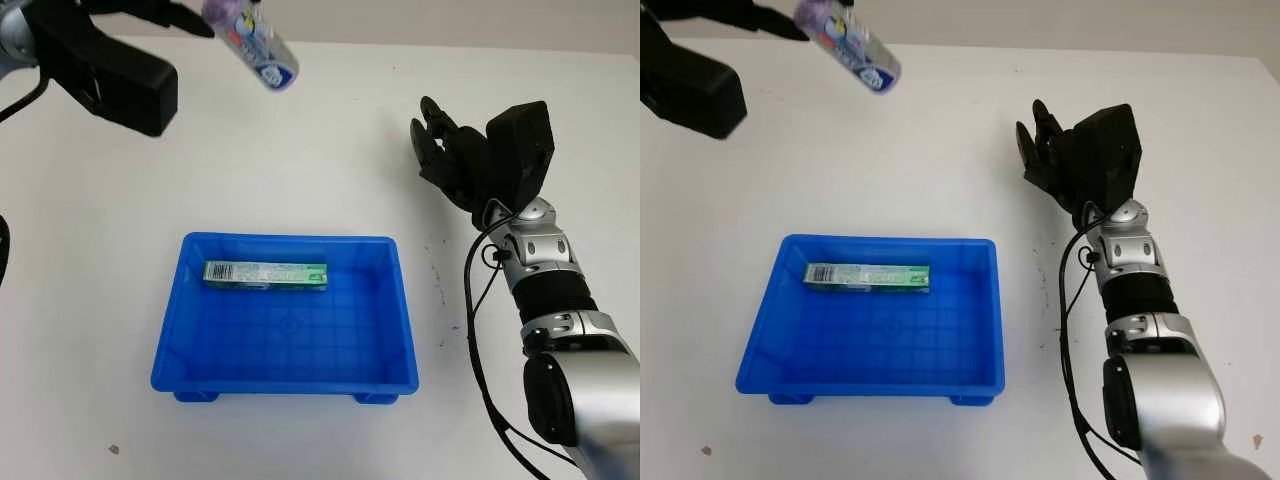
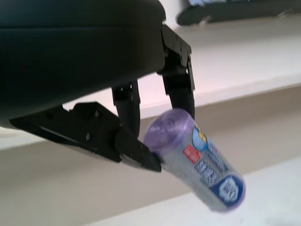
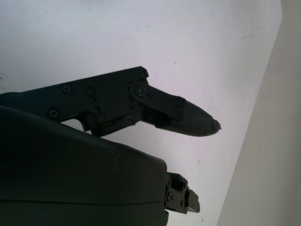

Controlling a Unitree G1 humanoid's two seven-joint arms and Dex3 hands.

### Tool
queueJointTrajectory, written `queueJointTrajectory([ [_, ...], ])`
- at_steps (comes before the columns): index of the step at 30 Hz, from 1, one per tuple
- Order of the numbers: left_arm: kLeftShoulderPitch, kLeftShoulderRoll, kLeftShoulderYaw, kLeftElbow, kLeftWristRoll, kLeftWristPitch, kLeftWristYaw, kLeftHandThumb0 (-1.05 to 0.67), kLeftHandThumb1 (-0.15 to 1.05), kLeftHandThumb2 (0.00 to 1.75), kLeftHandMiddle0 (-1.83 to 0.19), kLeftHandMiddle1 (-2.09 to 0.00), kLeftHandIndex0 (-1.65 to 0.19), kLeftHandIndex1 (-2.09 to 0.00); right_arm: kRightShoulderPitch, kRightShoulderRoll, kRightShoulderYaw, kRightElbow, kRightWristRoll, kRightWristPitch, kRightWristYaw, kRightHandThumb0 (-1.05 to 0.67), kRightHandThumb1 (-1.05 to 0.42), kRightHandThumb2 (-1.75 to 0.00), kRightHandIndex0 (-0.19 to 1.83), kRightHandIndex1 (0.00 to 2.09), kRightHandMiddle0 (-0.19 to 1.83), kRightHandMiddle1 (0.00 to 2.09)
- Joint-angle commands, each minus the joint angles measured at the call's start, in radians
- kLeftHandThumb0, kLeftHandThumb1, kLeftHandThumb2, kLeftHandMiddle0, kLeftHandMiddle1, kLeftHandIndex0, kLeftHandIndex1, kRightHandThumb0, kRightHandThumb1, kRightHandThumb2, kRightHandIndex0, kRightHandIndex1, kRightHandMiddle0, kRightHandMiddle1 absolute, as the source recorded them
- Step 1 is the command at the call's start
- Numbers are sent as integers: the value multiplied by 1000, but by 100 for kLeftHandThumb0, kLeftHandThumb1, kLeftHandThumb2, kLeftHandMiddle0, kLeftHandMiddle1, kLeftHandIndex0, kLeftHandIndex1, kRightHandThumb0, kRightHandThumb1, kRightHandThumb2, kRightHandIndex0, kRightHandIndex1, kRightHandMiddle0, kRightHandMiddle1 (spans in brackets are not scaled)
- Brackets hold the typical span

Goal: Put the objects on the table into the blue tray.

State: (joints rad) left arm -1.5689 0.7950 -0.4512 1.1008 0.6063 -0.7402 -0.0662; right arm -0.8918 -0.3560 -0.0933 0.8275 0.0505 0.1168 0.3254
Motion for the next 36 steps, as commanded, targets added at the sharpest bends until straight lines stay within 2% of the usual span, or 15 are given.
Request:
queueJointTrajectory([
  [1,7,-8,93,-39,-115,51,-118,-17,103,6,-37,-149,-27,-150,-20,2,-5,2,4,-6,-1,-57,-105,-70,-19,0,-19,0],
  [4,19,-20,187,-93,-284,121,-339,-17,104,8,-41,-150,-27,-152,-16,5,-8,-3,8,-13,-2,-55,-105,-70,-19,0,-19,0],
  [8,52,-12,270,-158,-448,157,-590,-20,103,6,-45,-149,-27,-151,-10,6,-12,-4,12,-19,0,-55,-105,-69,-19,0,-19,0],
  [11,139,5,332,-311,-548,247,-697,-22,104,6,-44,-141,-25,-145,-9,7,-15,-3,16,-17,2,-55,-105,-68,-19,0,-19,0],
  [17,398,50,441,-825,-669,561,-735,-22,105,7,-41,-144,-25,-137,-11,10,-10,2,6,-25,-14,-55,-105,-68,-19,0,-19,0],
  [20,515,61,486,-1005,-696,656,-724,-17,105,7,-39,-135,-24,-133,-14,11,-10,1,9,-23,-13,-55,-105,-68,-19,0,-19,0],
  [24,678,58,551,-1215,-713,820,-680,-11,105,8,-34,-135,-21,-136,-16,14,-8,0,7,-18,-20,-54,-105,-69,-19,0,-19,0],
  [30,881,56,620,-1397,-763,1009,-667,-10,105,21,-21,-138,-9,-137,-12,12,-5,-23,8,-5,-15,-53,-105,-70,-19,0,-19,0],
  [36,1032,65,621,-1434,-765,1021,-697,-12,105,24,-15,-149,-3,-147,-3,0,0,-51,3,6,6,-54,-105,-71,-19,0,-19,0],
])
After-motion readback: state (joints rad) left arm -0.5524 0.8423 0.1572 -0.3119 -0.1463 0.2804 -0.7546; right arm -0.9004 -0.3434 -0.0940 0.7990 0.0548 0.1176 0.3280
